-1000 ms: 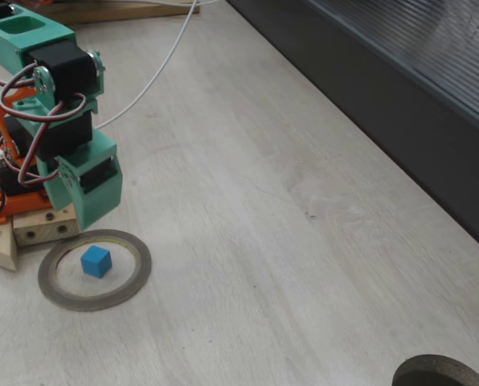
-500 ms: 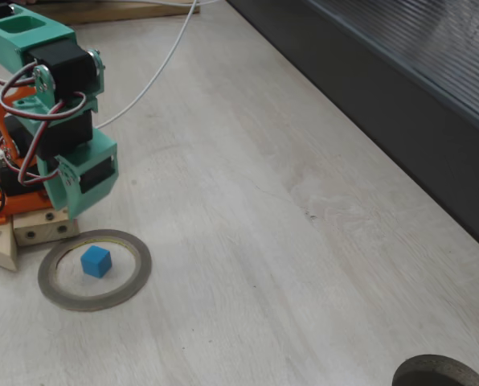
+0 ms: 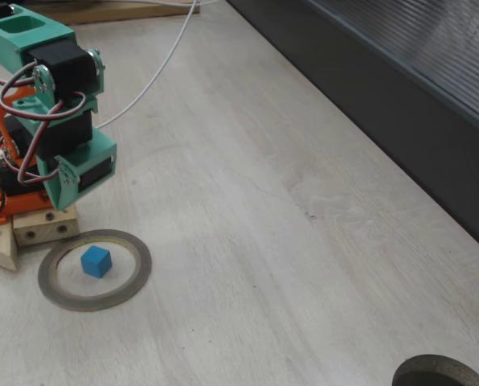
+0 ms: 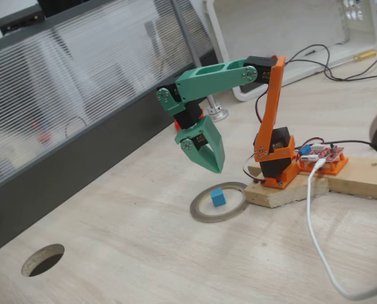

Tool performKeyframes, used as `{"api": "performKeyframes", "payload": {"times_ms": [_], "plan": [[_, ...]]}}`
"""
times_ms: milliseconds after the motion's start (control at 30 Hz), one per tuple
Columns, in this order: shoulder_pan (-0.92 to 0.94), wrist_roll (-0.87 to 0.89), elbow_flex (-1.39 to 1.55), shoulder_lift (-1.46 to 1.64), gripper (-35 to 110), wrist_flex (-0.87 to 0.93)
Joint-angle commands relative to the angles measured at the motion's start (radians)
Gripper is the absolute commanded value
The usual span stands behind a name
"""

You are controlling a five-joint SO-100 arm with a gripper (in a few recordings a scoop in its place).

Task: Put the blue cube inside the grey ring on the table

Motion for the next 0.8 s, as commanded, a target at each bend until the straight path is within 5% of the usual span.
{"api": "performKeyframes", "payload": {"times_ms": [0,767], "plan": [[0.006,0.015,-0.008,0.026,1,0.023],[-0.008,0.018,0.081,0.031,1,0.086]]}}
